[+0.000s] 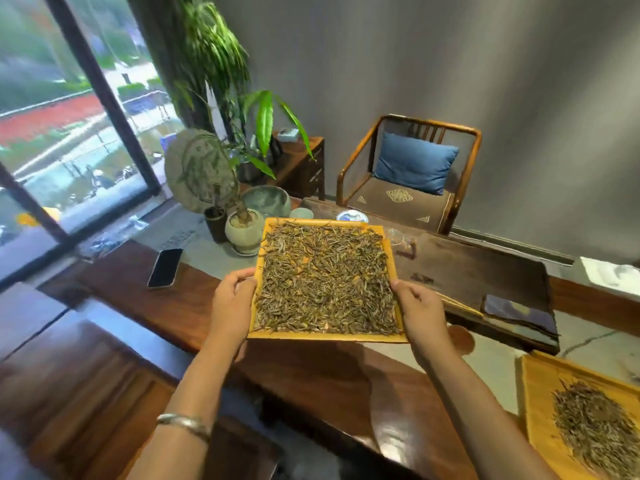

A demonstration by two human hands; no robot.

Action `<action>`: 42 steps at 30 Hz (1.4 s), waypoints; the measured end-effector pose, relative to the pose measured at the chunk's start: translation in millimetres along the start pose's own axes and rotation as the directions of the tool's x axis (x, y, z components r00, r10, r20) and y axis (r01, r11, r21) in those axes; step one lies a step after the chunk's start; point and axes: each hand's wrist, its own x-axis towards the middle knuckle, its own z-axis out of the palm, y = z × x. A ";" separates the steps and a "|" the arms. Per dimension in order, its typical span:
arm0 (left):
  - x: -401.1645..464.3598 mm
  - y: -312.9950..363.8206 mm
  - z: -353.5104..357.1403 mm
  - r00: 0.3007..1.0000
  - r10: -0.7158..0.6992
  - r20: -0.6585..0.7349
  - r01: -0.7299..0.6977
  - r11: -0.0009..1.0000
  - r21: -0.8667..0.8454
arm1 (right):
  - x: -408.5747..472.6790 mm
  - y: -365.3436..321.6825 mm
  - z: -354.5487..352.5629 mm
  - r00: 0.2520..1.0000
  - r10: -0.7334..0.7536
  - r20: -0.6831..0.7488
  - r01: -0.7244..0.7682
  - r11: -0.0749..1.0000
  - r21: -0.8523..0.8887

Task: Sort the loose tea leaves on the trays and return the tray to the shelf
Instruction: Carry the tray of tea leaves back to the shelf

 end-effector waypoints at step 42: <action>-878.0 33.0 -162.4 -0.525 -0.431 -0.734 -0.076 0.883 -0.464 | -689.5 11.3 23.4 -0.566 0.085 0.820 0.238 0.969 0.064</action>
